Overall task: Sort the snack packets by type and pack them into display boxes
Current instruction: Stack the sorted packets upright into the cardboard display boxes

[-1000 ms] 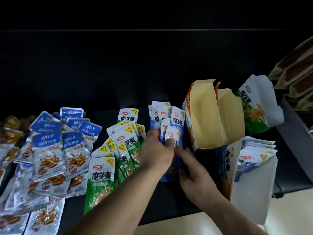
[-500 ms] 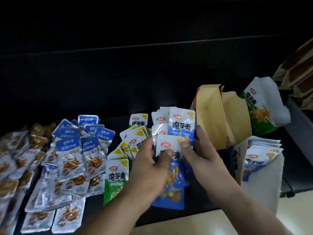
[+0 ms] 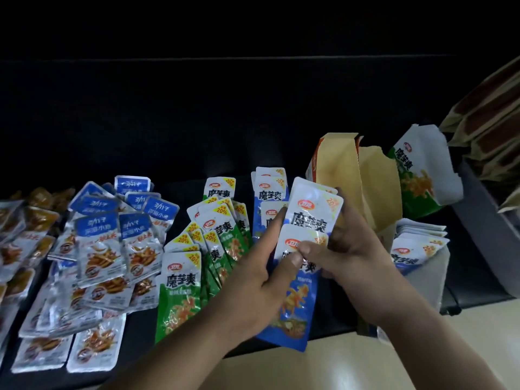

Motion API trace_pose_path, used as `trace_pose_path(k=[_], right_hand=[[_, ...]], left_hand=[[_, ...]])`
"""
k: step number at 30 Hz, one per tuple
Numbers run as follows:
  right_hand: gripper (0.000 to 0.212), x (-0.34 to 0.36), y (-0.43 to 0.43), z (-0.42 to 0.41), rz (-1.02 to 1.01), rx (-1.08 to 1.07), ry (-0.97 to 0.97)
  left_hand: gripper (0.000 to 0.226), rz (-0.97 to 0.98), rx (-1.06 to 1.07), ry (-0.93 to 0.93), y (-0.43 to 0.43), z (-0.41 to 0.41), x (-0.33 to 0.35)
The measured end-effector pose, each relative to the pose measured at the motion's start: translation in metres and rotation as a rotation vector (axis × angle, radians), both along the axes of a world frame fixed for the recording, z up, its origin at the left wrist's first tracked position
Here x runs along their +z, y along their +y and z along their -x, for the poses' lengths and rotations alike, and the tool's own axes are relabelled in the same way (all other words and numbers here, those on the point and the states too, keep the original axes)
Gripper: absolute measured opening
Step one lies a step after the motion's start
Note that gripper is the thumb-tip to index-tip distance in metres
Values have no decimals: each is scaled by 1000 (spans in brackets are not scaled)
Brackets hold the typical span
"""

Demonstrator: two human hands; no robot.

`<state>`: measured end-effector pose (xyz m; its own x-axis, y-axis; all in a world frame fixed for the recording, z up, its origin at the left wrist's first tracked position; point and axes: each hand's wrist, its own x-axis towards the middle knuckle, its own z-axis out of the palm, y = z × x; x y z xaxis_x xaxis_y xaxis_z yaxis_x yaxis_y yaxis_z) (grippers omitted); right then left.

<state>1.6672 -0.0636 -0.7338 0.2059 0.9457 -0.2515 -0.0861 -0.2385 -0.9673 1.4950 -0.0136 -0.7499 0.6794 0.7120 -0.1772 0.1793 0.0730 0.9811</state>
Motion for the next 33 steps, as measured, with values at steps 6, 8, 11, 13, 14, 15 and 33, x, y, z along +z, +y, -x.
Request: trace_pose_path(k=[6, 8, 11, 13, 14, 15, 33], right_hand=[[107, -4, -4, -4, -43, -240, 3], [110, -4, -7, -8, -64, -281, 5], [106, -2, -10, -13, -108, -255, 12], [97, -1, -8, -18, -126, -243, 27], [92, 0, -7, -21, -139, -235, 35], [88, -1, -5, -22, -153, -223, 40], [54, -4, -2, -19, -287, -116, -63]], left_hand=[[34, 218, 7, 110, -7, 1, -4], [29, 277, -8, 144, -9, 3, -6], [32, 350, -21, 130, -11, 3, -8], [32, 367, -18, 120, -11, 1, -10], [31, 365, -12, 116, -10, -1, -11], [31, 363, -6, 111, -10, -2, -13], [30, 245, 103, 75, -7, -5, -22]])
